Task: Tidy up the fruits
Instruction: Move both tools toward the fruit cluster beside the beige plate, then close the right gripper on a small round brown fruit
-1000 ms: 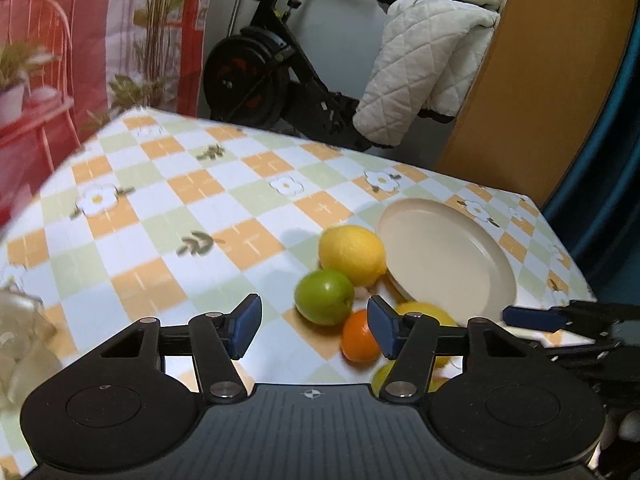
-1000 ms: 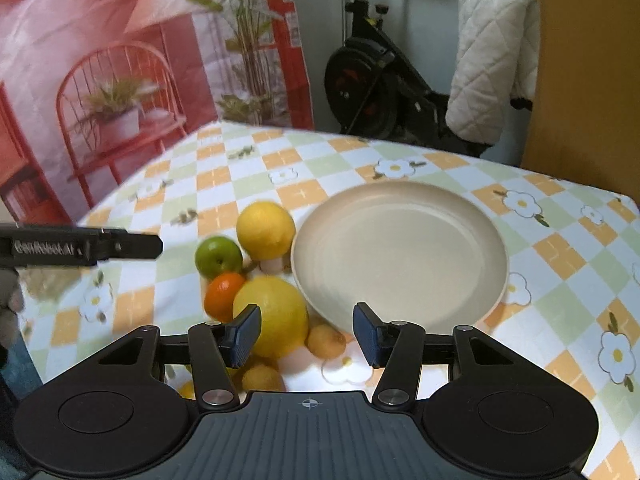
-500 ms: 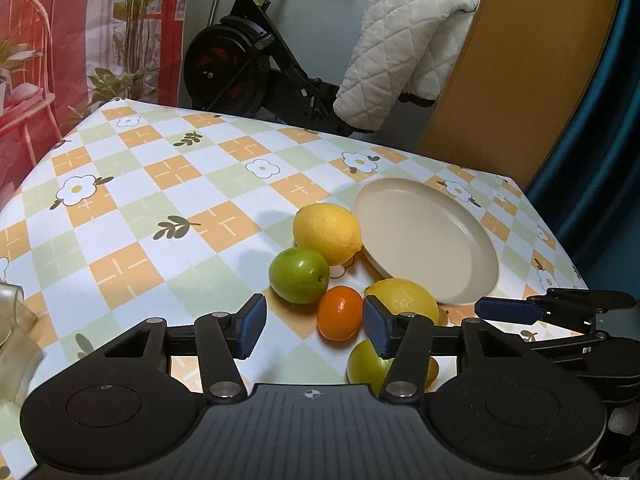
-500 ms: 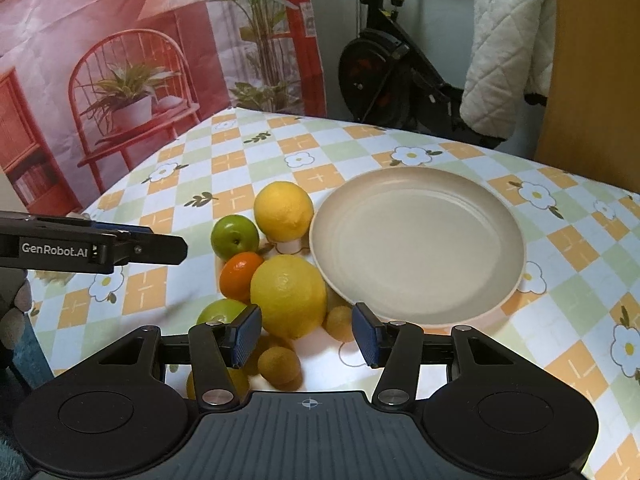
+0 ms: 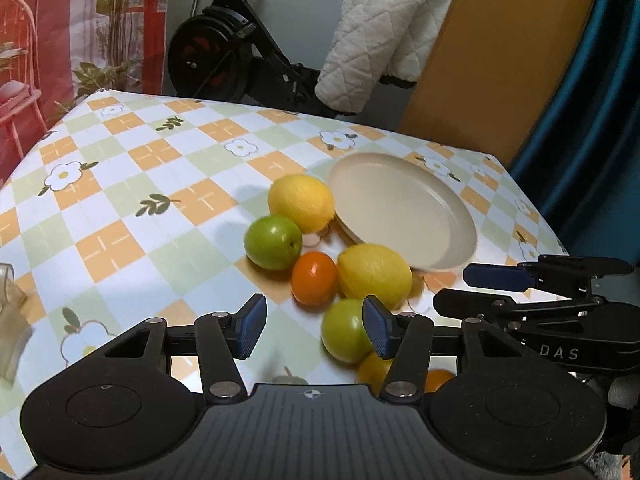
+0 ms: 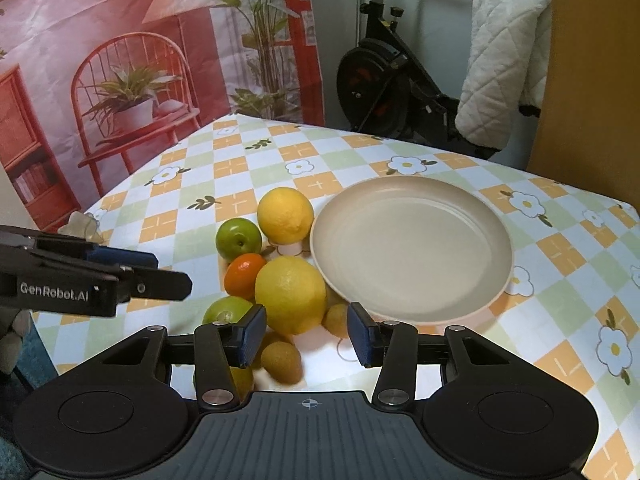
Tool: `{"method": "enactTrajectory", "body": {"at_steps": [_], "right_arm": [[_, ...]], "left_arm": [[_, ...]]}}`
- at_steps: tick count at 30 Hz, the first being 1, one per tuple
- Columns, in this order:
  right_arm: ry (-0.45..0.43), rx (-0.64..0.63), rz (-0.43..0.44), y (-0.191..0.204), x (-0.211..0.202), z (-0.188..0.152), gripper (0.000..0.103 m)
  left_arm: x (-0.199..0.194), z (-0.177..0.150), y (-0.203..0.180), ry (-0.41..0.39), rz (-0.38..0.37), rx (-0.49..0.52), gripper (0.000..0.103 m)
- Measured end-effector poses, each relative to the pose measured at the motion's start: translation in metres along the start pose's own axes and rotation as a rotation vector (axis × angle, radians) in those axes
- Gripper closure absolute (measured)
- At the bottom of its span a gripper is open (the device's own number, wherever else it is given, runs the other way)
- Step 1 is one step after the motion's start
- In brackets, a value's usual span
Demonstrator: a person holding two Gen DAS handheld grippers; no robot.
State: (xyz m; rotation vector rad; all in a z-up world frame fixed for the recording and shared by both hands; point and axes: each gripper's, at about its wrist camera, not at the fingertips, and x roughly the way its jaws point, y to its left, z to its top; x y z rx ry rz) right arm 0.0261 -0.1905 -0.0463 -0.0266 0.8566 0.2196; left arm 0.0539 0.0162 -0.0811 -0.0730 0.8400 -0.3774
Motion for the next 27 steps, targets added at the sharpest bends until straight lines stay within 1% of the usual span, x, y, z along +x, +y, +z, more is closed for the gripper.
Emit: {"method": "enactTrajectory", "body": {"at_steps": [3, 7, 10, 11, 15, 21, 23, 24, 26, 27], "right_arm": [[0.007, -0.001, 0.000, 0.002, -0.003, -0.005, 0.062], [0.018, 0.008, -0.001, 0.001, -0.005, -0.013, 0.067], [0.023, 0.015, 0.005, 0.000, -0.006, -0.016, 0.074], [0.024, 0.014, 0.007, 0.001, -0.006, -0.016, 0.075], [0.037, 0.003, 0.027, 0.004, -0.002, -0.016, 0.076], [0.035, -0.004, 0.026, 0.002, 0.001, -0.012, 0.076], [0.037, 0.002, 0.027, -0.001, 0.002, -0.013, 0.082], [0.040, 0.003, 0.031, -0.002, 0.003, -0.014, 0.084], [0.048, 0.004, 0.041, -0.002, 0.006, -0.014, 0.091], [0.053, 0.004, 0.050, -0.002, 0.008, -0.015, 0.092]], "left_arm": [[-0.004, -0.003, -0.002, -0.004, -0.005, 0.002, 0.047], [-0.008, -0.006, -0.002, -0.011, -0.001, 0.000, 0.050], [-0.008, -0.007, -0.003, -0.010, 0.006, -0.005, 0.051], [-0.009, -0.007, -0.003, -0.010, 0.007, -0.006, 0.051], [-0.009, -0.007, -0.003, -0.009, 0.008, -0.003, 0.051], [-0.006, -0.006, -0.006, -0.005, 0.007, 0.008, 0.054], [-0.004, -0.006, -0.008, 0.000, 0.009, 0.012, 0.060], [-0.002, -0.006, -0.008, 0.003, 0.010, 0.013, 0.060], [-0.001, -0.006, -0.008, 0.006, 0.010, 0.017, 0.060], [-0.001, -0.006, -0.009, 0.006, 0.009, 0.018, 0.060]]}}
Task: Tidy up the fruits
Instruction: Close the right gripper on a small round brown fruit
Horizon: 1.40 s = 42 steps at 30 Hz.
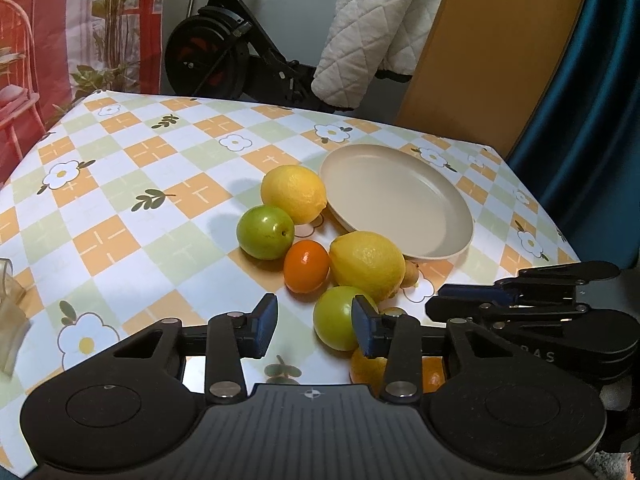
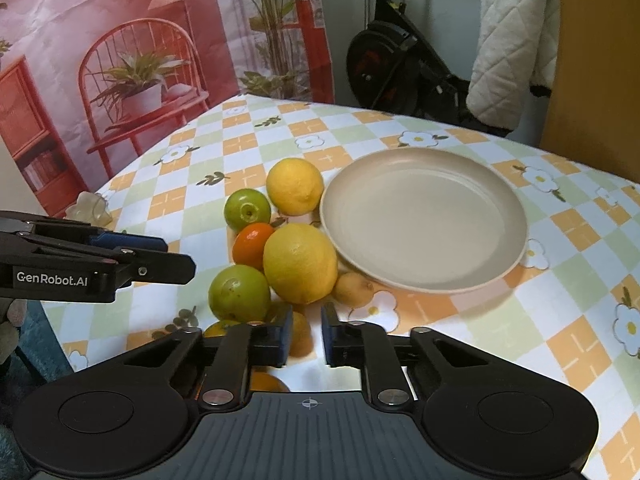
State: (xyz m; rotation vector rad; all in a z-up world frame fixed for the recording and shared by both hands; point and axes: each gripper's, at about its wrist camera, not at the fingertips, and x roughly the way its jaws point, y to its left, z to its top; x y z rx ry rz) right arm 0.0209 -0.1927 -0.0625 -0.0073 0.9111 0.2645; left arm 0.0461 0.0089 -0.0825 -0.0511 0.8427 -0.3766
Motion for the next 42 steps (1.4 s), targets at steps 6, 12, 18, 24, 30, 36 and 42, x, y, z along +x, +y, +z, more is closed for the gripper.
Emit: {"method": "enactTrajectory", "body": {"at_steps": [6, 12, 18, 24, 30, 36, 42], "right_arm": [[0.024, 0.003, 0.025, 0.001, 0.014, 0.002, 0.091], [0.037, 0.011, 0.037, 0.001, 0.021, 0.003, 0.086], [0.060, 0.026, 0.055, -0.001, 0.029, 0.003, 0.081], [0.088, 0.052, 0.073, -0.002, 0.041, 0.003, 0.077], [0.101, 0.071, 0.088, -0.005, 0.045, 0.002, 0.077], [0.106, 0.094, 0.091, -0.011, 0.046, -0.002, 0.078], [0.076, 0.085, 0.087, -0.020, 0.037, -0.001, 0.078]], "left_arm": [[0.002, 0.001, 0.001, 0.001, 0.012, -0.011, 0.060], [0.004, 0.001, 0.002, 0.006, 0.016, -0.019, 0.060], [0.006, 0.001, 0.003, 0.009, 0.015, -0.020, 0.060], [0.008, 0.002, 0.001, 0.013, 0.009, -0.015, 0.060], [0.013, 0.003, -0.002, 0.030, 0.006, -0.003, 0.060], [0.016, 0.004, -0.005, 0.044, 0.005, -0.002, 0.060], [0.019, 0.009, -0.016, 0.051, -0.009, 0.011, 0.060]]}}
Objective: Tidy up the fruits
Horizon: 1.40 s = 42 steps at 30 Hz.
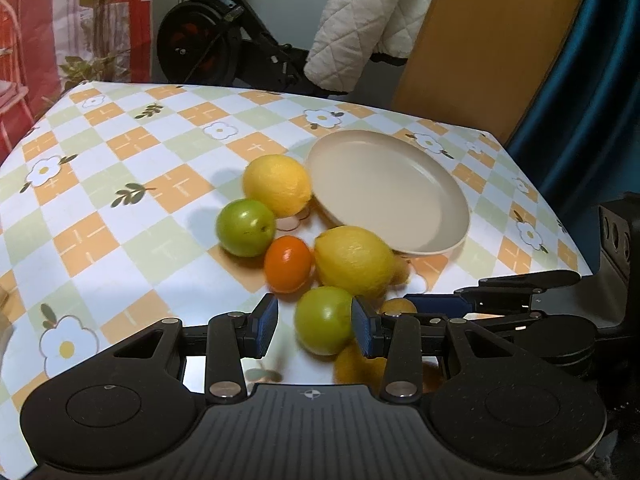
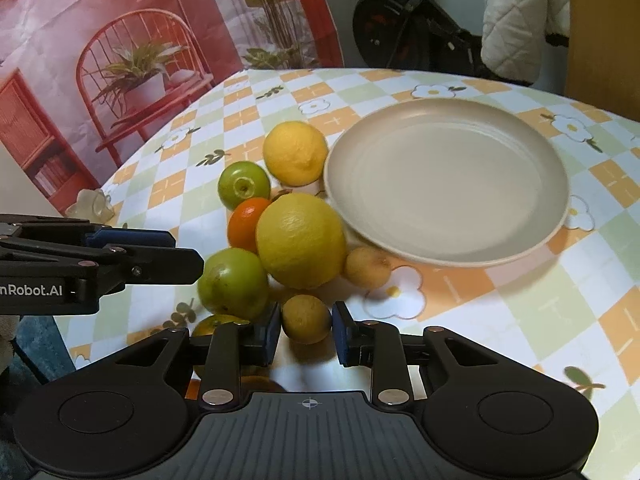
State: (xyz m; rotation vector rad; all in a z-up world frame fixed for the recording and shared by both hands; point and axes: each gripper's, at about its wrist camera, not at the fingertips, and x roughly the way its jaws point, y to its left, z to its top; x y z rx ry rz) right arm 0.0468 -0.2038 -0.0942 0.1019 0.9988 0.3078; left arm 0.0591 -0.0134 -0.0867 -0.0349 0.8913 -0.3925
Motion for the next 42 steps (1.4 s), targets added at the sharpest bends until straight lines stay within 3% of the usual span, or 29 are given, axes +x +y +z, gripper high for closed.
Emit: {"method": "enactTrajectory", "body": {"at_steps": [8, 13, 23, 42], "right_arm": [[-0.029, -0.025, -0.057, -0.030, -0.018, 0.000, 0.078], [-0.056, -0.023, -0.080, -0.051, -0.032, 0.000, 0.078], [-0.079, 0.014, -0.088, -0.069, -0.035, -0.003, 0.078], [-0.082, 0.042, -0.082, -0.072, -0.035, -0.010, 0.078]], "left_arm": [[0.013, 0.007, -0.037, -0.017, -0.088, 0.041, 0.061], [0.036, 0.007, -0.055, 0.017, -0.105, 0.047, 0.066], [0.059, 0.008, -0.082, 0.002, -0.041, 0.161, 0.071], [0.065, 0.009, -0.077, -0.001, 0.029, 0.200, 0.076]]}}
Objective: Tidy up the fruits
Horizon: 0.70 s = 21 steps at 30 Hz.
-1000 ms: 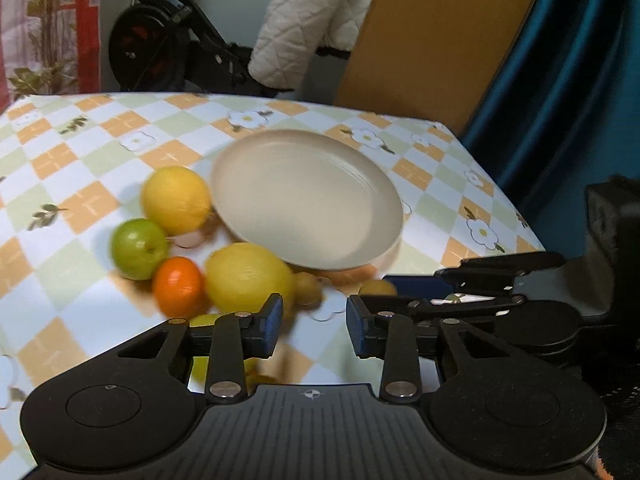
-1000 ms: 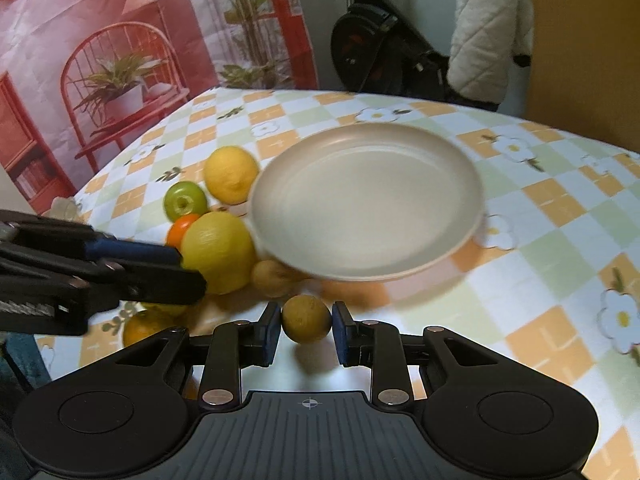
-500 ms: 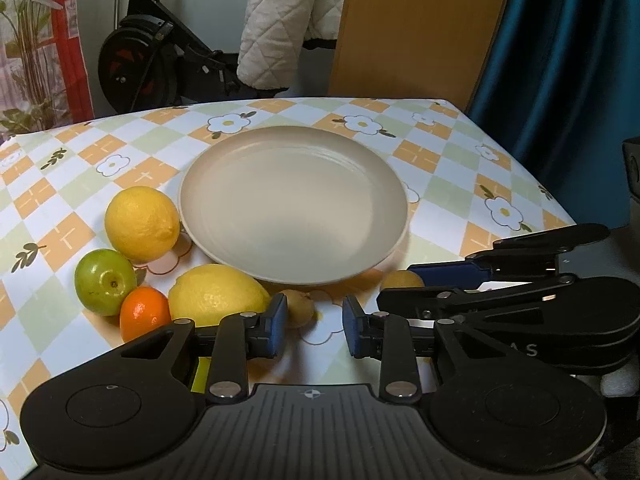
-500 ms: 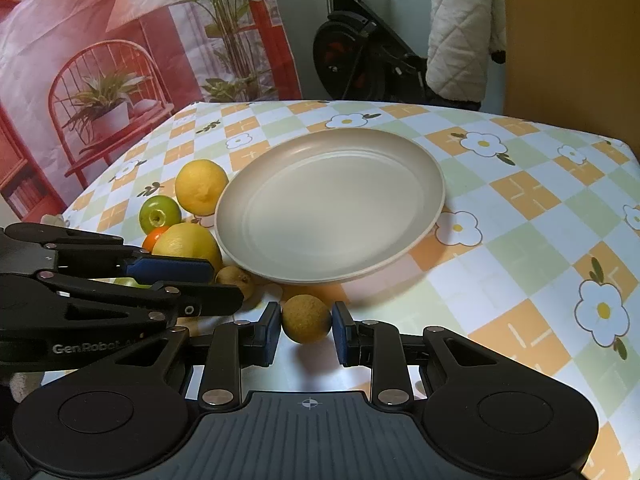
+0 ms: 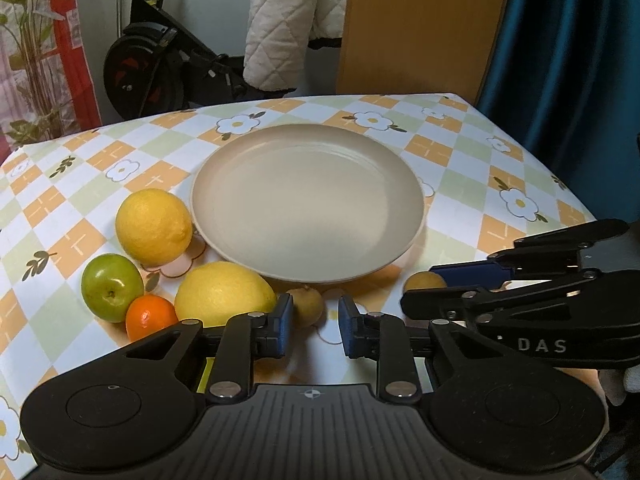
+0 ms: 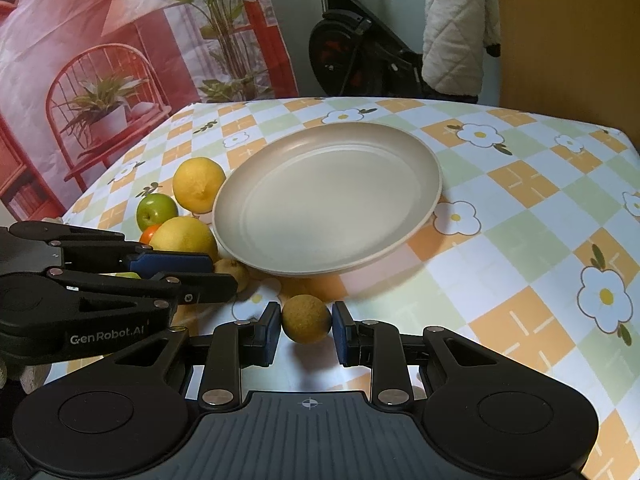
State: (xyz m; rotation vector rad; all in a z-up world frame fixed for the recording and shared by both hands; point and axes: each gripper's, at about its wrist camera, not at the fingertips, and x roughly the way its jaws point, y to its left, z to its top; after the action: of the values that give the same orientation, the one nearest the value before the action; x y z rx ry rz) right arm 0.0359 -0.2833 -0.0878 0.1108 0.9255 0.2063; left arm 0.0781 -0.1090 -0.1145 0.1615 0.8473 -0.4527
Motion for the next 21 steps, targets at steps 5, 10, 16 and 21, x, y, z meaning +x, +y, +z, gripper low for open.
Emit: {"method": "enactTrajectory", "body": {"at_steps": [5, 10, 16, 21], "right_arm": [[-0.001, 0.008, 0.002, -0.0022, -0.0001, -0.0015, 0.078], [-0.003, 0.013, 0.005, -0.0026, 0.0002, -0.0010, 0.078], [-0.003, 0.014, 0.006, -0.0032, 0.0000, -0.0011, 0.078], [0.001, 0.019, 0.002, -0.0038, 0.0008, -0.0018, 0.078]], "left_arm": [[-0.0005, 0.0010, 0.0044, -0.005, 0.026, -0.021, 0.076], [0.0016, 0.0017, 0.0055, -0.004, 0.052, -0.014, 0.075], [0.0052, 0.0030, 0.0025, -0.006, 0.050, 0.011, 0.075], [0.0074, 0.0043, 0.0008, -0.016, 0.055, 0.030, 0.075]]}}
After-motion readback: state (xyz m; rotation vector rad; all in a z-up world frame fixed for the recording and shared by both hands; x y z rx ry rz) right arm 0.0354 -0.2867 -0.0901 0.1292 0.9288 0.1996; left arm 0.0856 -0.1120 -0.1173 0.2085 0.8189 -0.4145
